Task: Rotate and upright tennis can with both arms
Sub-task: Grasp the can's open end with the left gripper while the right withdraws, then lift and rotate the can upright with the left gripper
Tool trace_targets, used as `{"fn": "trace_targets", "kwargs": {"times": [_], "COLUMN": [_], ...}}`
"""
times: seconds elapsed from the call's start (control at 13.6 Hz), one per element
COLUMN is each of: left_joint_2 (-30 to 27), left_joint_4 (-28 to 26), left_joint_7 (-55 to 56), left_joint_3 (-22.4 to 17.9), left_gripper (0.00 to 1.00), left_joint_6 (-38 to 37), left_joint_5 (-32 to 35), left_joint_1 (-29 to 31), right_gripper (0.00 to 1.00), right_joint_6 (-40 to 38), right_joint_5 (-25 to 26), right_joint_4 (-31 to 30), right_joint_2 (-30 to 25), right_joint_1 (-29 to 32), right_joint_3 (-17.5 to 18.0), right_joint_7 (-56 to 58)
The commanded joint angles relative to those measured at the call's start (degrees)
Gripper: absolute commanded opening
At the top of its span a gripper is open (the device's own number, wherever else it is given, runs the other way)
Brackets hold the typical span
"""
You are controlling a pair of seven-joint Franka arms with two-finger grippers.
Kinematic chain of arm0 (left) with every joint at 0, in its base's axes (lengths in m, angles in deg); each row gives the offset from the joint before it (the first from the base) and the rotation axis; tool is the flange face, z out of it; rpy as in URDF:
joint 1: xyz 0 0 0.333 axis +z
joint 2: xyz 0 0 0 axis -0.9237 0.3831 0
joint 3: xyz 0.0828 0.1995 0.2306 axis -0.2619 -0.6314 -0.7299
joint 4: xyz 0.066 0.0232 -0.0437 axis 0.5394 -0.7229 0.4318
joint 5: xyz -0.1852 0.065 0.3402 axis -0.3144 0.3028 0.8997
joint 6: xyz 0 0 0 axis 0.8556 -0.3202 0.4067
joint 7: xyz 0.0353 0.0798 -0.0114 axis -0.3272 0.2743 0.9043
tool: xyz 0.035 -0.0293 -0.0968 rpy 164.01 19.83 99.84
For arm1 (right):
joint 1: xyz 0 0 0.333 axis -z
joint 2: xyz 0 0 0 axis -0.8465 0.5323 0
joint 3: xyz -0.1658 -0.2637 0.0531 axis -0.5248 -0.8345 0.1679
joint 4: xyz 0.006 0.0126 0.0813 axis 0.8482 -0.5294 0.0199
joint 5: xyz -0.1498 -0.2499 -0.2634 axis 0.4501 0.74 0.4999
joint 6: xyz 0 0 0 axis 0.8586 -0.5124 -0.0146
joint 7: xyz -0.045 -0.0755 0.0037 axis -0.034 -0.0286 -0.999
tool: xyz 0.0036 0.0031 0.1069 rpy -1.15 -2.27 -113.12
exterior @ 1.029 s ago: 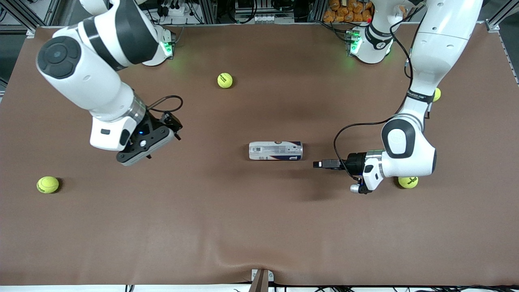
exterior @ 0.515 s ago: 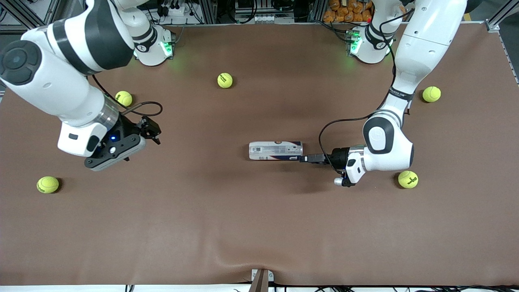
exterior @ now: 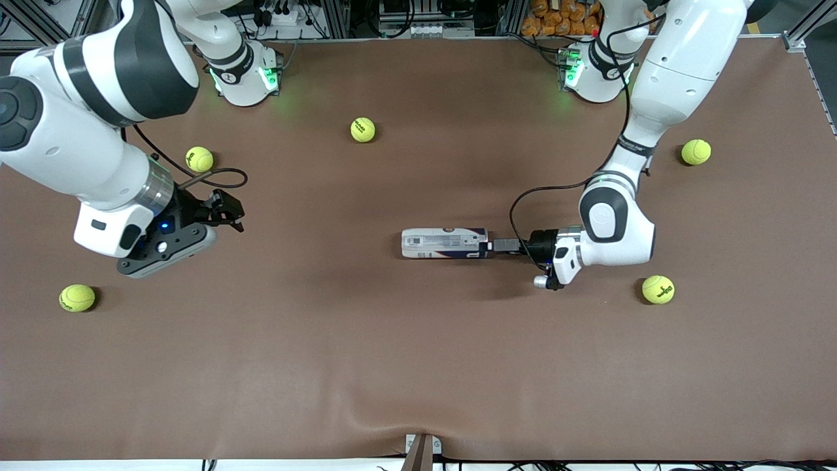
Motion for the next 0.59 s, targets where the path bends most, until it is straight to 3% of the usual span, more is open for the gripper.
{"fn": "trace_targets", "kwargs": {"times": [0.0,0.29,0.37,0.51], "left_joint_2": [-0.8,-0.6,-0.6,-0.3], "left_joint_4": [-1.5,-2.5,-2.5,-2.4], "left_joint_7": [-1.9,-4.2,-4.2,-4.2], "left_joint_3": [0.5,0.6,0.7,0.6], "left_gripper": [1.0,1.0,0.95,0.74], "left_joint_6": [2.0,3.3,3.3,3.3], "left_joint_5": [-3.2,-6.1,-6.6,-7.3], "left_joint_1": [-1.1,-2.0,-2.5,-2.6], "right_gripper": [1.0,1.0,1.0,1.0], "right_joint_6": [-2.3,-6.0,-6.5,-9.2], "right_joint_5": [0.2,0.3,0.3,2.6], "right_joint_4": [-1.8,-2.0,-2.0,-1.9], "right_joint_2": [-1.9,-3.0,-3.4,-5.4], "right_joint_1": [3.8,6.3,6.3,6.3], "right_joint_3": [0.0,-0.8,-1.9,-3.9], "right_joint_7": [-3.3,-3.5,-4.7,-6.8]}}
